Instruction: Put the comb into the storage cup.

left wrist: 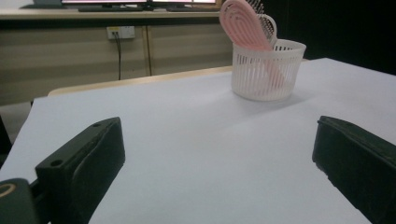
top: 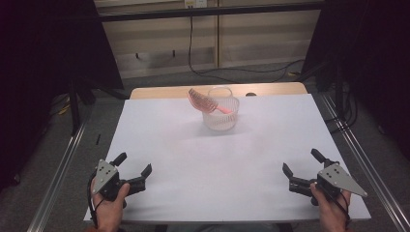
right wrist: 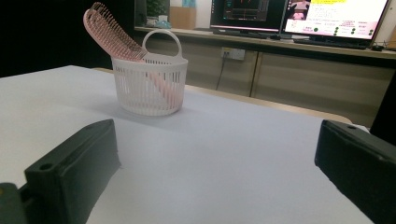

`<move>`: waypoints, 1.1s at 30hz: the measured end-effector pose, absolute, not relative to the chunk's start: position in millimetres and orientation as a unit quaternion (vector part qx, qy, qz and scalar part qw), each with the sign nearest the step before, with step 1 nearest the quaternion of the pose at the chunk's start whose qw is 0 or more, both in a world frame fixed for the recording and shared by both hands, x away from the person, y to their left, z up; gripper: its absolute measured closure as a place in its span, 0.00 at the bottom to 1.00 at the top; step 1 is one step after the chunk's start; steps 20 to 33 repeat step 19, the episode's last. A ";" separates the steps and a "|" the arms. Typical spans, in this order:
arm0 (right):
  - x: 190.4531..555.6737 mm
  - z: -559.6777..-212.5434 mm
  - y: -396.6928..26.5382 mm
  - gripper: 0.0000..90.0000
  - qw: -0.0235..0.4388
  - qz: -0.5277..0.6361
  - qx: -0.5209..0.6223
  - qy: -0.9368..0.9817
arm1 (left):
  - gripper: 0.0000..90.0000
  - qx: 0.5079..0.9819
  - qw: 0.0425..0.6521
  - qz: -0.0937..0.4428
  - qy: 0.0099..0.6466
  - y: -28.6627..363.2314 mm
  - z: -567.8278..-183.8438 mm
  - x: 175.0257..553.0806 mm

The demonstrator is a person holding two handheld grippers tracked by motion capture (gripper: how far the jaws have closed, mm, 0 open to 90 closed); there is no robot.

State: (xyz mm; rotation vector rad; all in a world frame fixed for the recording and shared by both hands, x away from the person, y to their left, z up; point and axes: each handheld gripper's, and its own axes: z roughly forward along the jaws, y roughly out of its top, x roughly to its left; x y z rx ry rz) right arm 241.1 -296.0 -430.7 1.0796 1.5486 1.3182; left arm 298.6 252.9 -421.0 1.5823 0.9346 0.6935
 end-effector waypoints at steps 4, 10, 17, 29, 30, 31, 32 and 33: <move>241.2 -430.7 -296.7 0.00 0.409 0.522 0.430 0.612 | 0.03 0.666 0.551 0.309 0.395 251.9 -420.0 295.3; 242.0 -431.3 -296.3 0.00 0.410 0.521 0.432 0.611 | 0.03 0.670 0.560 0.297 0.387 248.1 -420.6 299.6; 242.8 -431.4 -296.3 0.00 0.409 0.523 0.431 0.611 | 0.03 0.669 0.560 0.296 0.389 249.8 -420.9 302.1; 242.7 -431.4 -296.4 0.00 0.409 0.522 0.431 0.611 | 0.03 0.668 0.560 0.299 0.389 249.8 -420.7 302.4; 242.7 -431.4 -296.4 0.00 0.409 0.522 0.431 0.611 | 0.03 0.668 0.560 0.299 0.389 249.8 -420.7 302.4; 242.7 -431.4 -296.4 0.00 0.409 0.522 0.431 0.611 | 0.03 0.668 0.560 0.299 0.389 249.8 -420.7 302.4; 242.7 -431.4 -296.4 0.00 0.409 0.522 0.431 0.611 | 0.03 0.668 0.560 0.299 0.389 249.8 -420.7 302.4; 242.7 -431.4 -296.4 0.00 0.409 0.522 0.431 0.611 | 0.03 0.668 0.560 0.299 0.389 249.8 -420.7 302.4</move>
